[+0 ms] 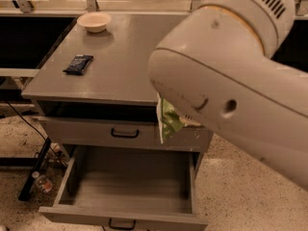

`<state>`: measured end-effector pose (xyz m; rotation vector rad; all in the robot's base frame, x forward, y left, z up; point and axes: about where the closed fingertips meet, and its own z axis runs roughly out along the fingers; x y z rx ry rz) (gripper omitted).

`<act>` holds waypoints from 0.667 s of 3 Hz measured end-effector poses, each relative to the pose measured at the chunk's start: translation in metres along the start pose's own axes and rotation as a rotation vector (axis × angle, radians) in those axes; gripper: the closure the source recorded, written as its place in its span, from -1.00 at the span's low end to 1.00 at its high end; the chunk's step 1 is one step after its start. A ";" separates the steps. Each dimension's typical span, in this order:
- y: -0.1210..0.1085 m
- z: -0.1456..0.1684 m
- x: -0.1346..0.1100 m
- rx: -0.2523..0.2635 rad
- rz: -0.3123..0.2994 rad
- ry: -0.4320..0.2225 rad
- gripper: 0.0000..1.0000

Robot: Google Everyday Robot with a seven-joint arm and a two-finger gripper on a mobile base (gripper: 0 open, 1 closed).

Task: Place green jalapeno chip bag into middle drawer

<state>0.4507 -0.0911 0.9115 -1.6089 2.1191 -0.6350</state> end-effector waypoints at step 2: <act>0.063 0.037 0.001 -0.119 0.021 0.014 1.00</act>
Offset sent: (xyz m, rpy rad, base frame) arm -0.0428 0.0085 -0.1100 0.0255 0.2009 -0.0386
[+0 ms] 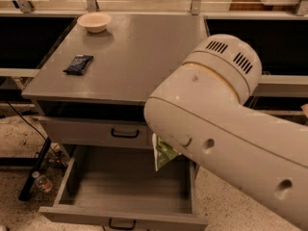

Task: Place green jalapeno chip bag into middle drawer

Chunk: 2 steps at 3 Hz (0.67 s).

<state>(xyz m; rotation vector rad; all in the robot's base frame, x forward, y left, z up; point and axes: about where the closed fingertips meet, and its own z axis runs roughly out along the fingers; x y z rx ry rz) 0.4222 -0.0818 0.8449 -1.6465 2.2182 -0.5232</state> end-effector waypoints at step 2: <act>0.017 0.035 -0.015 -0.060 0.018 -0.024 1.00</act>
Offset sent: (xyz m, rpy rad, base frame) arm 0.0120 0.0310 -0.0744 0.0895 0.1024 -0.0044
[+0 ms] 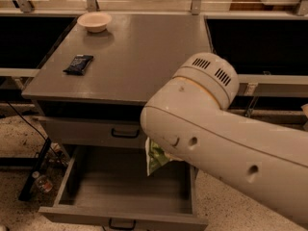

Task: Place green jalapeno chip bag into middle drawer

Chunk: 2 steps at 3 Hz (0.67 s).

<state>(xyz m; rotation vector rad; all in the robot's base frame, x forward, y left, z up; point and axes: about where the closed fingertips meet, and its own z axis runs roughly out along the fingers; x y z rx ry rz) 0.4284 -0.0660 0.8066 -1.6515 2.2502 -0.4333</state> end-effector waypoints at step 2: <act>0.024 0.043 -0.019 -0.088 -0.040 -0.004 1.00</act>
Offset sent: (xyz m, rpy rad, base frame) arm 0.0021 0.0414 -0.0780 -0.0020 0.1466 0.1011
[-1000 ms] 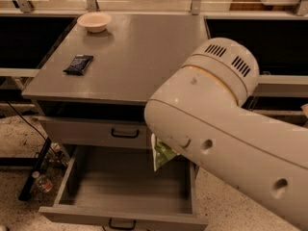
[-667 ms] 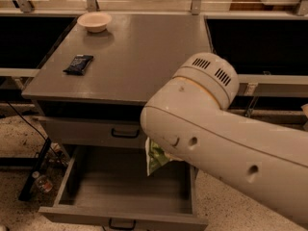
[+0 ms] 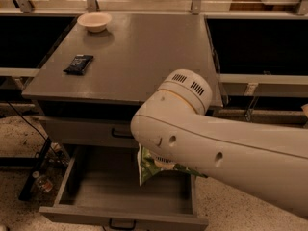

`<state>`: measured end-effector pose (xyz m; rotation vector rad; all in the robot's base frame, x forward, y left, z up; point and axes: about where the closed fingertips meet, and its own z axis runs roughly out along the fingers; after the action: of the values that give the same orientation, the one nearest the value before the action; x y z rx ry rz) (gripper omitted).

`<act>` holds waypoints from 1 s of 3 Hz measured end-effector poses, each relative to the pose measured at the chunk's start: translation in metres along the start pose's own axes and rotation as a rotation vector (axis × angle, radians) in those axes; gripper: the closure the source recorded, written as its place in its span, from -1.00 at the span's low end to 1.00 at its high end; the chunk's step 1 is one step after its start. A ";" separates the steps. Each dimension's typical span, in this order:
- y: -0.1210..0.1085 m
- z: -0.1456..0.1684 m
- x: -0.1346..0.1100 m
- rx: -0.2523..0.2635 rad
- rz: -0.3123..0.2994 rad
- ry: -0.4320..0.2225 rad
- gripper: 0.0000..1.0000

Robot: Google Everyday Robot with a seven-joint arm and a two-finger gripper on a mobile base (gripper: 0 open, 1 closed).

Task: Place green jalapeno chip bag into middle drawer

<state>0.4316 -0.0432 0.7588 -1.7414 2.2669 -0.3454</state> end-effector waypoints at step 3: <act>0.032 0.060 -0.021 -0.117 0.009 -0.017 1.00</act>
Offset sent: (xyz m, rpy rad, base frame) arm -0.0031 0.0118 -0.0422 0.0740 0.0647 -0.0274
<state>0.4287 -0.0169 0.6923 -1.7820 2.3248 -0.1988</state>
